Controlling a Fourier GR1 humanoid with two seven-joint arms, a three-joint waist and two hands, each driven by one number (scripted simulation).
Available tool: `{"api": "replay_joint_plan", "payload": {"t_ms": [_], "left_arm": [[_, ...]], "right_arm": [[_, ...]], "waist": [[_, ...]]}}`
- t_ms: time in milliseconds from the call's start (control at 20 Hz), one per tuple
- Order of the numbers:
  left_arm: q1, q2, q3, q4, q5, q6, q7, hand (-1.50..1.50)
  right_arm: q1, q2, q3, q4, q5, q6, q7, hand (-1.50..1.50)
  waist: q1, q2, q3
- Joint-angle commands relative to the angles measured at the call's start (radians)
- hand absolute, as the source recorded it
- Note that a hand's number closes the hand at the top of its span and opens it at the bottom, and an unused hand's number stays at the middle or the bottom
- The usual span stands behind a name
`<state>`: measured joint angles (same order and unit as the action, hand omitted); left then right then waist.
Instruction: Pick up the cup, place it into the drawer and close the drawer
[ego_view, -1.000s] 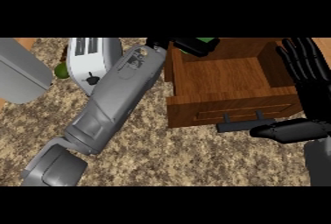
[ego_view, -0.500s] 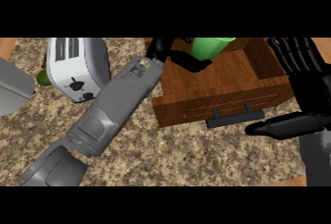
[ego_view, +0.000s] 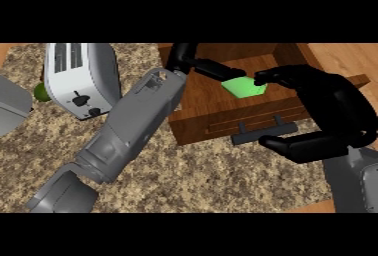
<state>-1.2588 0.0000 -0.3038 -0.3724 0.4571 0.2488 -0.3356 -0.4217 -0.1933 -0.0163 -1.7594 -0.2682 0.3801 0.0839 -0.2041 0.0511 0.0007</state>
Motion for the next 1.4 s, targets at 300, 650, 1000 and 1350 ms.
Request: {"api": "replay_joint_plan", "payload": {"t_ms": [300, 650, 1000, 1350], "left_arm": [[-0.003, 0.000, 0.036, -0.041, 0.153, 0.066, -0.143, -1.50], [0.007, 0.000, 0.038, -0.022, 0.194, 0.085, -0.174, -1.50], [0.098, 0.000, 0.061, -0.068, 0.215, -0.003, -0.224, -1.50], [0.178, 0.044, 0.057, -0.174, 0.208, -0.016, -0.212, -1.50]], "right_arm": [[0.037, -0.177, 0.174, -0.004, 0.017, 0.289, 0.113, 1.50], [0.100, -0.224, 0.257, -0.041, 0.399, 0.199, 0.063, -1.50], [0.128, -0.170, 0.346, 0.286, 0.671, 0.030, -0.109, -1.50], [-0.073, -0.108, 0.359, 0.749, 0.776, -0.028, -0.250, 1.50]], "waist": [[0.055, -0.023, -0.001], [0.131, -0.035, 0.001], [0.216, -0.042, 0.000], [0.267, -0.043, 0.001]]}}
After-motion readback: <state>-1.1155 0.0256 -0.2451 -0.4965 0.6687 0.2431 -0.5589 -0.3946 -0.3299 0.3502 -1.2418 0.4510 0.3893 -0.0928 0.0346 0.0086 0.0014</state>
